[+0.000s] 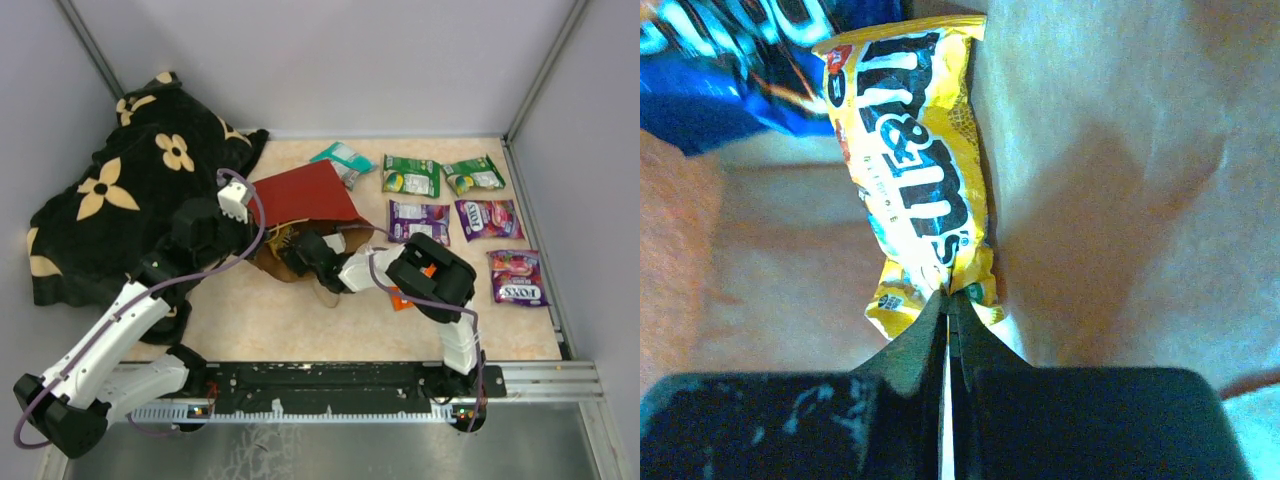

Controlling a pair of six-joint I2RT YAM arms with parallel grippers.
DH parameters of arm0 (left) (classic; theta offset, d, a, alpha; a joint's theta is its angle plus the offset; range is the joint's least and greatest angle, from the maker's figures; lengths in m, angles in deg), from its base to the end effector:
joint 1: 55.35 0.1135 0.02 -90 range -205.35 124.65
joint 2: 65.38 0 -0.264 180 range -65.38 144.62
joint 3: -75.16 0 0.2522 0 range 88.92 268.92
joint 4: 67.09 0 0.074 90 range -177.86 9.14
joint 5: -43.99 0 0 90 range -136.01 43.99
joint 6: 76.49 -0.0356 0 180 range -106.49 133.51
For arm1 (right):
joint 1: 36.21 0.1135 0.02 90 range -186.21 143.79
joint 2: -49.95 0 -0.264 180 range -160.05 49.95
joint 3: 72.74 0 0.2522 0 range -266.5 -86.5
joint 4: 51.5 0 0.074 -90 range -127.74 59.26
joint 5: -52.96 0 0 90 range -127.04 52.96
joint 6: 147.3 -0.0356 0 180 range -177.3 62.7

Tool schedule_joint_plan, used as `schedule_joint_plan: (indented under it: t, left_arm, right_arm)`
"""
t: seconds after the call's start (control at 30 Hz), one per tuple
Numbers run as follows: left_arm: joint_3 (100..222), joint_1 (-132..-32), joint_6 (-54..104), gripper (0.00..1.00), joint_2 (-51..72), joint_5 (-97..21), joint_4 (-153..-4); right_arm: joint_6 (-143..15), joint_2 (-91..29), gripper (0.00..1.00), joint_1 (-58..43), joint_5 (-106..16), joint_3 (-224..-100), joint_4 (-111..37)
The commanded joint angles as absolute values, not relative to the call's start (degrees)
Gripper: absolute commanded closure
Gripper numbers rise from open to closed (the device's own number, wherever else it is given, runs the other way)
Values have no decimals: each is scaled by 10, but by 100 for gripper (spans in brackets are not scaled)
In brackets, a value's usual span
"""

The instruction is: Take the snacks out of the paper bag

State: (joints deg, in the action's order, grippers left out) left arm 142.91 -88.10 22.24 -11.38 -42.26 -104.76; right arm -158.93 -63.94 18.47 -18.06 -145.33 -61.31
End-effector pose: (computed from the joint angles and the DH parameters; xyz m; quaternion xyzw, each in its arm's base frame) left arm 0.1753 -0.1155 0.3426 0.1918 0.8158 -0.2186 0.4999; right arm 0.2454 0.3264 0.1322 0.4167 0.7572 0.4422 0.2397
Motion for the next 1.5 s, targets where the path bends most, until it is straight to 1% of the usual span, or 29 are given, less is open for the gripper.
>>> schedule_joint_plan:
  t: [0.0,0.07,0.13,0.27,0.43,0.57,0.63,0.77,0.97,1.07,1.17,1.2,1.27,1.47]
  left_arm:
    - [1437,-883,216,100,-111,-450,-1037]
    - [1431,-882,214,100,-111,-459,-1034]
    - [1425,-882,211,100,-110,-468,-1030]
    - [1417,-882,199,100,-107,-489,-1026]
    - [1398,-882,191,100,-103,-502,-1016]
    - [1396,-882,190,100,-96,-505,-1018]
    - [1393,-882,189,100,-94,-507,-1018]
    - [1381,-882,184,100,-96,-514,-1022]
    - [1372,-882,180,100,-100,-515,-1034]
    - [1372,-882,178,100,-106,-519,-1034]
    - [1375,-881,176,100,-108,-525,-1034]
    - [1376,-881,176,100,-109,-526,-1035]
    - [1375,-881,176,100,-109,-528,-1038]
    - [1370,-881,175,100,-108,-525,-1037]
  right_arm:
    - [-1493,-571,100,186,-287,-1538,-460]
    - [-1454,-557,100,191,-304,-1569,-364]
    - [-1429,-538,100,197,-316,-1570,-324]
    - [-1415,-489,100,201,-374,-1525,-294]
    - [-1380,-413,100,225,-393,-1463,-240]
    - [-1339,-385,100,248,-423,-1445,-183]
    - [-1315,-361,100,268,-410,-1445,-132]
    - [-1239,-298,100,314,-334,-1482,9]
    - [-1049,-173,100,315,-355,-1510,116]
    - [-970,-131,100,274,-366,-1520,177]
    - [-917,-111,100,177,-411,-1512,199]
    - [-896,-105,100,135,-450,-1505,191]
    - [-864,-96,100,54,-483,-1503,167]
    - [-813,-106,100,-167,-515,-1508,91]
